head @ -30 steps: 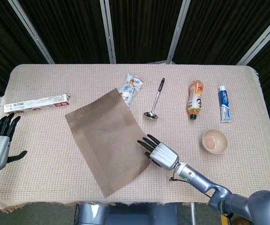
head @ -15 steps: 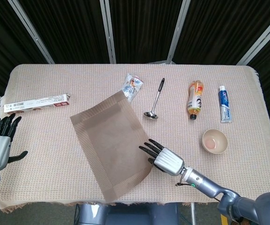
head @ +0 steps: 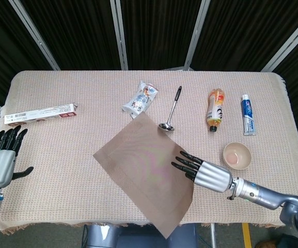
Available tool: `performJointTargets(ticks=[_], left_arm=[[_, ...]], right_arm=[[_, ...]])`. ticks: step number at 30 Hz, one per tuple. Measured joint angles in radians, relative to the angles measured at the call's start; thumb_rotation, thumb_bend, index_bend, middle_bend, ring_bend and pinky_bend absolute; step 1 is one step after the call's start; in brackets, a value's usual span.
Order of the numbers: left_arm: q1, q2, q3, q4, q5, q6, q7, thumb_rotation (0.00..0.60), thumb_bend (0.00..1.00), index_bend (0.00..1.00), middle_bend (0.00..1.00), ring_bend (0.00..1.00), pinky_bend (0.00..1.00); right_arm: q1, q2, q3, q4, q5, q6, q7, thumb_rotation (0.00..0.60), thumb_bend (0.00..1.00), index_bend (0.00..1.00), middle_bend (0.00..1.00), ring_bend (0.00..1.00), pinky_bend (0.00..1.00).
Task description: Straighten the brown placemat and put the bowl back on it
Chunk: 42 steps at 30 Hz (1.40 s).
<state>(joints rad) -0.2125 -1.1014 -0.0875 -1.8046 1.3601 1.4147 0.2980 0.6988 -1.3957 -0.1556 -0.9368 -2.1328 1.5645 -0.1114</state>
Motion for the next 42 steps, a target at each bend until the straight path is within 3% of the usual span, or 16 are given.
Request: performJointTargets(ticks=[12, 13, 14, 16, 17, 18, 22, 28, 34, 42], left_arm=[[-0.003, -0.008, -0.004, 0.013, -0.015, -0.01, 0.008, 0.6, 0.0, 0.0, 0.0, 0.0, 0.0], [-0.003, -0.008, -0.003, 0.013, -0.015, -0.011, 0.009, 0.6, 0.0, 0.0, 0.0, 0.0, 0.0], [-0.004, -0.009, -0.002, 0.014, -0.015, -0.013, 0.009, 0.6, 0.0, 0.0, 0.0, 0.0, 0.0], [-0.004, -0.01, 0.0, 0.015, -0.013, -0.015, 0.01, 0.6, 0.0, 0.0, 0.0, 0.0, 0.0], [-0.004, -0.01, 0.001, 0.016, -0.011, -0.016, 0.011, 0.6, 0.0, 0.0, 0.0, 0.0, 0.0], [-0.005, -0.011, 0.003, 0.017, -0.008, -0.017, 0.012, 0.6, 0.0, 0.0, 0.0, 0.0, 0.0], [-0.007, -0.012, 0.01, 0.02, 0.006, -0.024, 0.012, 0.6, 0.0, 0.0, 0.0, 0.0, 0.0], [-0.024, -0.016, 0.022, 0.04, 0.05, -0.052, -0.013, 0.6, 0.0, 0.0, 0.0, 0.0, 0.0], [-0.065, -0.043, 0.026, 0.086, 0.091, -0.1, -0.024, 0.6, 0.0, 0.01, 0.0, 0.0, 0.0], [-0.189, -0.126, 0.028, 0.234, 0.2, -0.225, -0.089, 0.6, 0.0, 0.19, 0.0, 0.0, 0.0]], right_arm=[[0.114, -0.047, 0.045, 0.27, 0.004, -0.088, -0.037, 0.6, 0.46, 0.68, 0.06, 0.0, 0.0], [0.119, -0.056, 0.046, 0.288, 0.005, -0.092, -0.039, 0.6, 0.45, 0.64, 0.05, 0.0, 0.0], [0.125, -0.067, 0.046, 0.311, 0.008, -0.097, -0.042, 0.6, 0.41, 0.47, 0.03, 0.0, 0.0], [0.129, -0.081, 0.048, 0.34, 0.016, -0.104, -0.044, 0.6, 0.19, 0.11, 0.0, 0.0, 0.0], [0.129, -0.087, 0.051, 0.355, 0.027, -0.107, -0.046, 0.6, 0.12, 0.04, 0.0, 0.0, 0.0], [0.126, -0.091, 0.055, 0.361, 0.038, -0.11, -0.048, 0.6, 0.03, 0.0, 0.0, 0.0, 0.0], [0.097, -0.101, 0.093, 0.362, 0.114, -0.114, -0.056, 0.6, 0.0, 0.0, 0.0, 0.0, 0.0], [-0.001, -0.074, 0.168, 0.224, 0.276, -0.094, -0.001, 0.6, 0.0, 0.0, 0.0, 0.0, 0.0], [-0.114, 0.019, 0.209, -0.057, 0.432, -0.099, 0.062, 0.6, 0.0, 0.0, 0.0, 0.0, 0.0], [-0.279, 0.192, 0.212, -0.441, 0.607, -0.114, 0.106, 0.6, 0.0, 0.0, 0.0, 0.0, 0.0]])
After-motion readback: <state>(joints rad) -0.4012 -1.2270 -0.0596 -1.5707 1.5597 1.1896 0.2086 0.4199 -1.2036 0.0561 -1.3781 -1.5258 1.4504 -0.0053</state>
